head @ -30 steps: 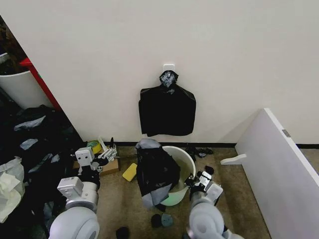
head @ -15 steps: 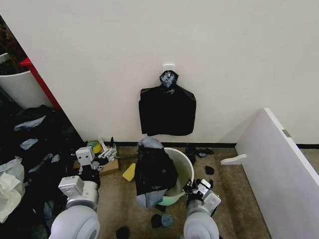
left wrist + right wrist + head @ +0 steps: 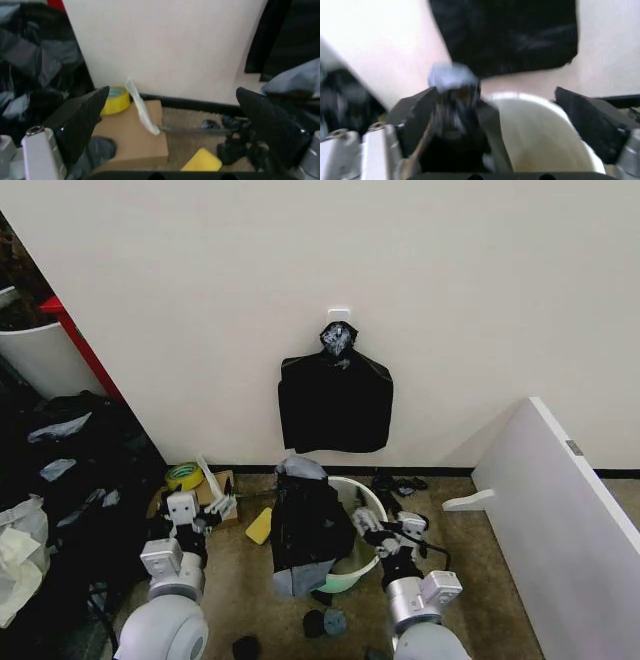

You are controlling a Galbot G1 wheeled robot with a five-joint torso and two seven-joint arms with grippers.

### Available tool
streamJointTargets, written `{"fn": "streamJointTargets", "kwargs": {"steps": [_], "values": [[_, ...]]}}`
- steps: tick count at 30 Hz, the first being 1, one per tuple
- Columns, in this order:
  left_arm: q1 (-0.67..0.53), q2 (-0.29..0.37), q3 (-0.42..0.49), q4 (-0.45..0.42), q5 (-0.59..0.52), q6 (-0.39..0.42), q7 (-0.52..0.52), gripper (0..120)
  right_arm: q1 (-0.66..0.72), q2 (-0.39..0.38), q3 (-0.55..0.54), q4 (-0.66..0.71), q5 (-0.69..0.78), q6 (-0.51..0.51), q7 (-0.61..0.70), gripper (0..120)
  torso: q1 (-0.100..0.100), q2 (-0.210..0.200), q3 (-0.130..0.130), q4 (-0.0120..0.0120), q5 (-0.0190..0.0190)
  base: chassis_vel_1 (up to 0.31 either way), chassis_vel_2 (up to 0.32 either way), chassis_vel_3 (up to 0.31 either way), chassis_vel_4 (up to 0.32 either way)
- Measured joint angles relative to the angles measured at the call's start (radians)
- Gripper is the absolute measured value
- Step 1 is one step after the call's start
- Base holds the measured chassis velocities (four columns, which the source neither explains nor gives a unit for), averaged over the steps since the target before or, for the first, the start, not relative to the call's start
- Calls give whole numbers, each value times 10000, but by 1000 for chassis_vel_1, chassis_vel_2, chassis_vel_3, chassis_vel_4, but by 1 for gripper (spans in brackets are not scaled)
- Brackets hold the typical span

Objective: Place the garbage bag over the trash bin.

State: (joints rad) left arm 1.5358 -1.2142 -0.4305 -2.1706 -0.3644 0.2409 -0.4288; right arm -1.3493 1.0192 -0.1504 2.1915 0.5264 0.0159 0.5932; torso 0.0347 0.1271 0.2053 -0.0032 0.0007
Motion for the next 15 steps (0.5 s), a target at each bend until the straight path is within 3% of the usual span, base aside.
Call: {"fn": "streamJointTargets", "kwargs": {"steps": [2, 6, 10, 15], "values": [[9, 23, -25, 94, -26, 2, 6, 100, 132, -218, -116, 48, -15, -675, -3, 95, 0, 0, 0, 0, 0, 0, 0, 0, 0], [20, 72, -52, 184, -38, 2, 17, 100, 367, -555, -252, 52, -68, -1530, -1, 100, 0, 0, 0, -1, 1, 0, 0, 0, 0], [-49, 105, -108, 362, -44, -4, 25, 100, 947, -946, -336, 159, 796, -2938, 153, 89, 0, 0, 0, 0, -1, 0, 0, 0, 0], [-255, 112, -337, 621, -134, -8, 30, 100, 1336, -938, -355, 160, 1628, -3596, 274, 74, 0, 0, 0, -1, -1, 0, 0, 0, 0]]}}
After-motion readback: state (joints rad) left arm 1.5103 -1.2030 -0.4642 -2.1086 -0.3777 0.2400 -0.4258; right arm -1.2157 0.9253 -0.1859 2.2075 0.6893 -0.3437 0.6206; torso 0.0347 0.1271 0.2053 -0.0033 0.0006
